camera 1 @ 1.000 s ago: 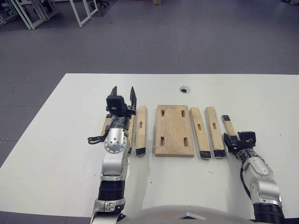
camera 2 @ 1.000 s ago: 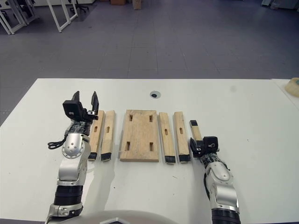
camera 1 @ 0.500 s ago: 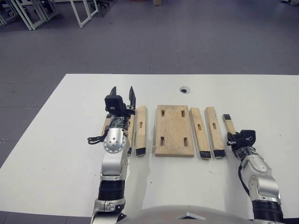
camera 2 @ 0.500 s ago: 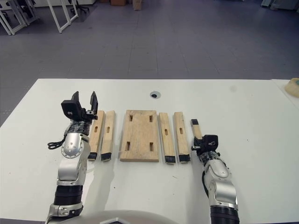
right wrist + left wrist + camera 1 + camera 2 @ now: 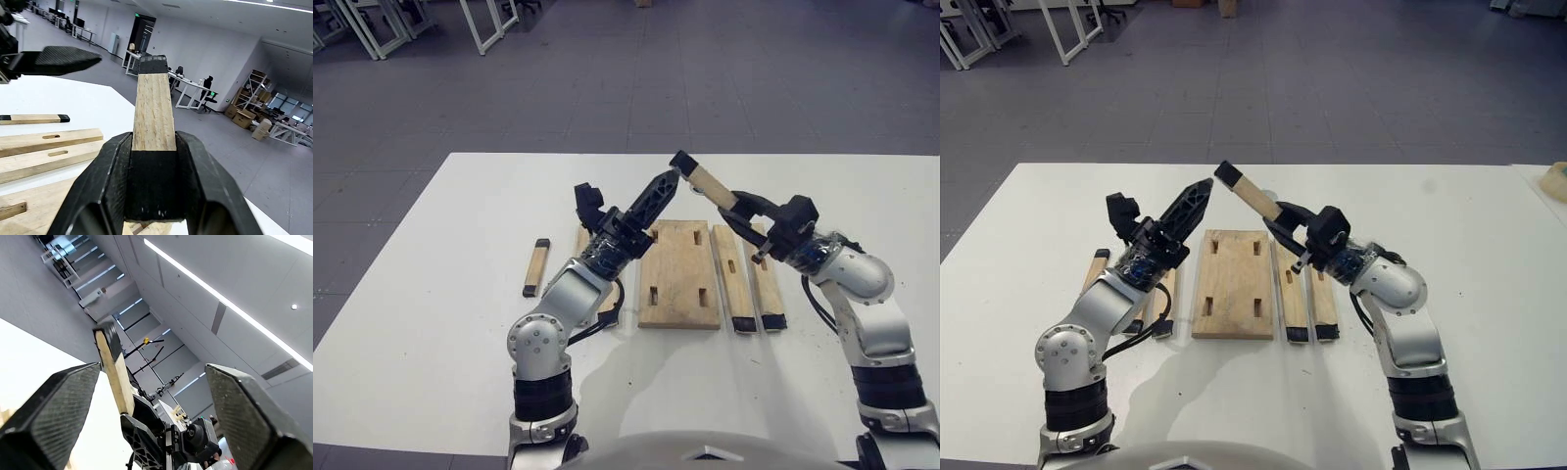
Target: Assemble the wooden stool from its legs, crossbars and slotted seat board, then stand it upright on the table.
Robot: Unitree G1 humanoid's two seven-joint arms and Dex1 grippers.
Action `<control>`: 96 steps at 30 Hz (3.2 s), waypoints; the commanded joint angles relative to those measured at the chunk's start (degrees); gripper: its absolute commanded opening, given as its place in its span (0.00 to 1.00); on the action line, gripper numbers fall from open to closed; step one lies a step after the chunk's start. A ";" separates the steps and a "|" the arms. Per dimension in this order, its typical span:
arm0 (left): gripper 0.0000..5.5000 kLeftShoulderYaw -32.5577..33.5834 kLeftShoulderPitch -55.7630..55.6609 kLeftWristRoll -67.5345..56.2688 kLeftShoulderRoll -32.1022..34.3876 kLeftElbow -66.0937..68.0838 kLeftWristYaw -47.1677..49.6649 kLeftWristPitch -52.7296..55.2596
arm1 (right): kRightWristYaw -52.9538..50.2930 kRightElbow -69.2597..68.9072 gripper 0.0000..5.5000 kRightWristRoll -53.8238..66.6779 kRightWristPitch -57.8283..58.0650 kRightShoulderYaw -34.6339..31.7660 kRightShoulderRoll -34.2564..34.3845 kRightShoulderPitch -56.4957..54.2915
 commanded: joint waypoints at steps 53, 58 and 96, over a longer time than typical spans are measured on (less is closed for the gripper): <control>0.08 3.61 6.52 45.84 13.49 1.47 9.53 -19.41 | -11.36 2.70 0.51 -5.70 7.34 -0.25 1.04 3.12; 0.08 2.72 10.28 49.87 10.87 -0.42 10.50 -19.67 | -11.66 1.41 0.51 -6.99 7.29 1.17 1.08 4.93; 0.08 7.98 9.84 50.56 13.47 7.89 -4.26 -21.00 | -9.60 1.89 0.51 -8.64 6.08 1.27 -0.46 5.38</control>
